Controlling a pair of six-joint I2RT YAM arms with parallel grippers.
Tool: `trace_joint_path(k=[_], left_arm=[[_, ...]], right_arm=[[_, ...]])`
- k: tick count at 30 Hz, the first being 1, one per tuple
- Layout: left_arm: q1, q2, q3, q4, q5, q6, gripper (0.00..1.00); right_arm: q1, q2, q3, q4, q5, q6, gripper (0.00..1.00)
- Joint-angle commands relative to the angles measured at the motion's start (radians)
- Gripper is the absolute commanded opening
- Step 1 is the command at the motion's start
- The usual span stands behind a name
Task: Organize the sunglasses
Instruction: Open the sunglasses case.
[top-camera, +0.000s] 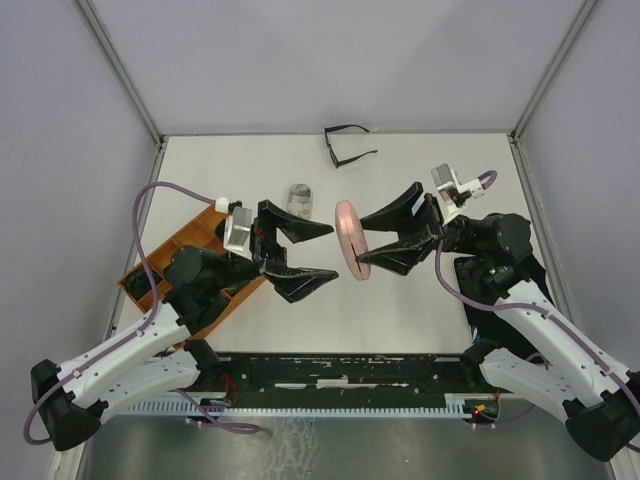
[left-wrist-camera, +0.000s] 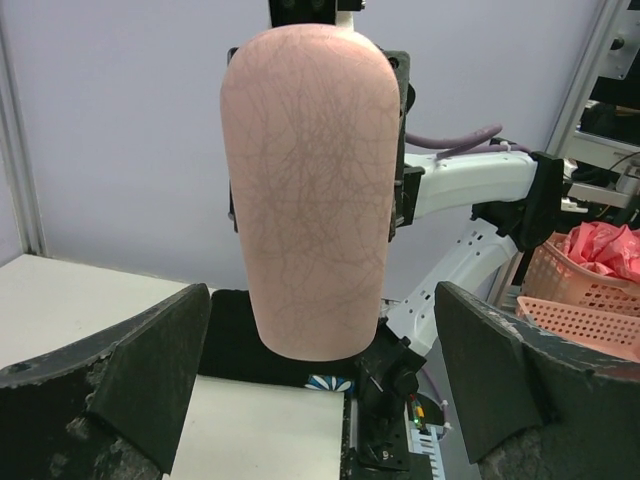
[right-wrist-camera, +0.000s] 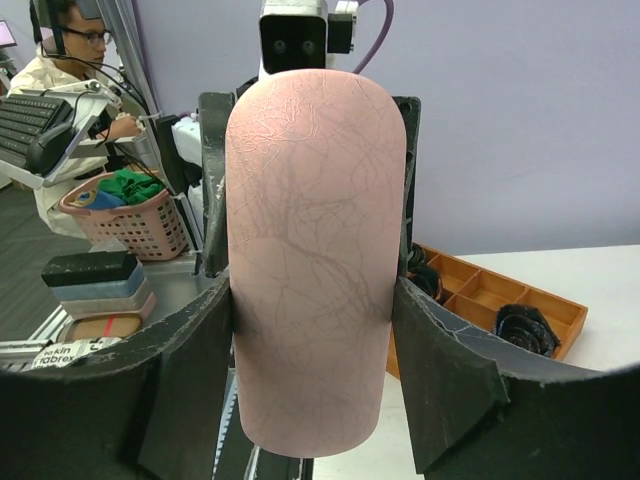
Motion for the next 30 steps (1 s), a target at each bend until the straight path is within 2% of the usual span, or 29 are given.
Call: trace_joint_path(k=[1,9,21,30], left_arm=[[0.002,0.028,0.06,0.085,0.045,0.019,0.98],[0.003,0.074,0.087,0.112,0.052,-0.002,0.96],[0.0,0.138,0.094,0.195,0.094,-0.074,0.82],[-0.001,0.155,0.104,0.192,0.101,-0.085,0.69]], right_arm=[[0.0,-0.027,0.042,0.006,-0.01,-0.046,0.0],[0.0,-0.035,0.046,-0.053,0.004,-0.094,0.0],[0.0,-0.039,0.045,-0.076,0.014,-0.112,0.0],[0.0,-0.038,0.045,-0.079,0.016,-0.109,0.0]])
